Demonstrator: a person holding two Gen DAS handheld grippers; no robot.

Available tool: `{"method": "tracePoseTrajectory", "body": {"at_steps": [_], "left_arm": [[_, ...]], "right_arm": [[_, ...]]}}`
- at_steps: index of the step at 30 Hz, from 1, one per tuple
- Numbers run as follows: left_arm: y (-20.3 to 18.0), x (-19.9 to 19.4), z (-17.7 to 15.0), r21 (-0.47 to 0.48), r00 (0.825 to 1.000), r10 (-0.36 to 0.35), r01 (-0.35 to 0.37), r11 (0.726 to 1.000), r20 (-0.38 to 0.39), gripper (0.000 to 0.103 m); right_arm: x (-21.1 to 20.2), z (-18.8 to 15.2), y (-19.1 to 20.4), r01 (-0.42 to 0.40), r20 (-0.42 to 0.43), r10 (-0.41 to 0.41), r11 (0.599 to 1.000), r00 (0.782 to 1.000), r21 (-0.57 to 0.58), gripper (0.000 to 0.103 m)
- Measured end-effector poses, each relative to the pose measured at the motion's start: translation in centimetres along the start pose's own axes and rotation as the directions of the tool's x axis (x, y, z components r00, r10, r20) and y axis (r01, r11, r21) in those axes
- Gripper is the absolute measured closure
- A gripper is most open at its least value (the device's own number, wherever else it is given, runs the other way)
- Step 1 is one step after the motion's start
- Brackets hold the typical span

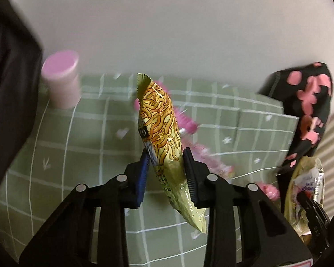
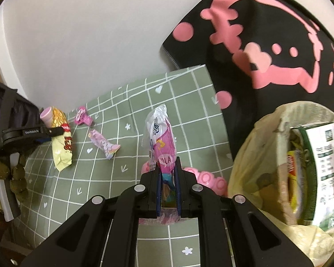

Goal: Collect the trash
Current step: 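Carry the tissue pack and yellow packet over the yellow trash bag and open both tools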

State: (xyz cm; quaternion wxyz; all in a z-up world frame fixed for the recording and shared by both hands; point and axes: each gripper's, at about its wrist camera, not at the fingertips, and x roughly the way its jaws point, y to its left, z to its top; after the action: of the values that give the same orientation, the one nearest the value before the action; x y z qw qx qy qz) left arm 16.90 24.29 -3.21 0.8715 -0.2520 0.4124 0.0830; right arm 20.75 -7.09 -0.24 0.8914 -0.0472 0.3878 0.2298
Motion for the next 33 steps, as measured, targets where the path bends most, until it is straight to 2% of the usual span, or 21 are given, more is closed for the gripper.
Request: {"method": "tracePoseTrajectory", "body": {"at_steps": [5,10,13,17,22,26,28,31,33], "left_arm": [[-3.4,-2.8,1.9,0.096,0.994,-0.070,0.062,0.993,0.080,0.074],[-8.0,-5.2,3.0,0.196,0.979,-0.157,0.130,0.972,0.128,0.074],[-11.3,-6.3,3.2,0.268,0.965,-0.224,0.181,0.946,0.136,0.074],[-15.6,-6.8,3.0,0.345,0.941,-0.320,0.266,0.900,0.108,0.074],[-20.9,-7.1,2.0,0.442,0.904,-0.425,0.363,0.821,0.046,0.074],[-25.8,-6.9,0.6,0.513,0.857,-0.514,0.457,0.727,-0.036,0.073],[-28.0,-6.4,-0.4,0.532,0.826,-0.554,0.518,0.670,-0.105,0.073],[-30.5,-5.0,-1.8,0.543,0.803,-0.569,0.563,0.623,-0.179,0.073],[-32.4,-3.5,-2.9,0.541,0.796,-0.560,0.583,0.606,-0.230,0.073]], "right_arm": [[-1.7,0.8,-0.5,0.031,0.042,-0.031,0.999,0.999,0.018,0.092],[-4.5,2.2,-1.4,0.066,0.111,-0.069,0.997,0.991,0.027,0.092],[-6.4,2.9,-2.2,0.100,0.152,-0.103,0.995,0.983,0.029,0.092],[-9.4,3.5,-4.1,0.154,0.206,-0.163,0.986,0.965,0.059,0.092],[-12.9,3.1,-7.5,0.243,0.242,-0.264,0.964,0.934,0.111,0.092],[-14.7,2.4,-10.5,0.309,0.237,-0.341,0.937,0.910,0.162,0.092],[-15.4,1.8,-12.1,0.332,0.225,-0.371,0.924,0.901,0.191,0.092],[-16.0,0.8,-13.8,0.358,0.205,-0.403,0.907,0.892,0.224,0.092],[-16.2,0.4,-14.6,0.373,0.195,-0.419,0.898,0.887,0.234,0.092]]}}
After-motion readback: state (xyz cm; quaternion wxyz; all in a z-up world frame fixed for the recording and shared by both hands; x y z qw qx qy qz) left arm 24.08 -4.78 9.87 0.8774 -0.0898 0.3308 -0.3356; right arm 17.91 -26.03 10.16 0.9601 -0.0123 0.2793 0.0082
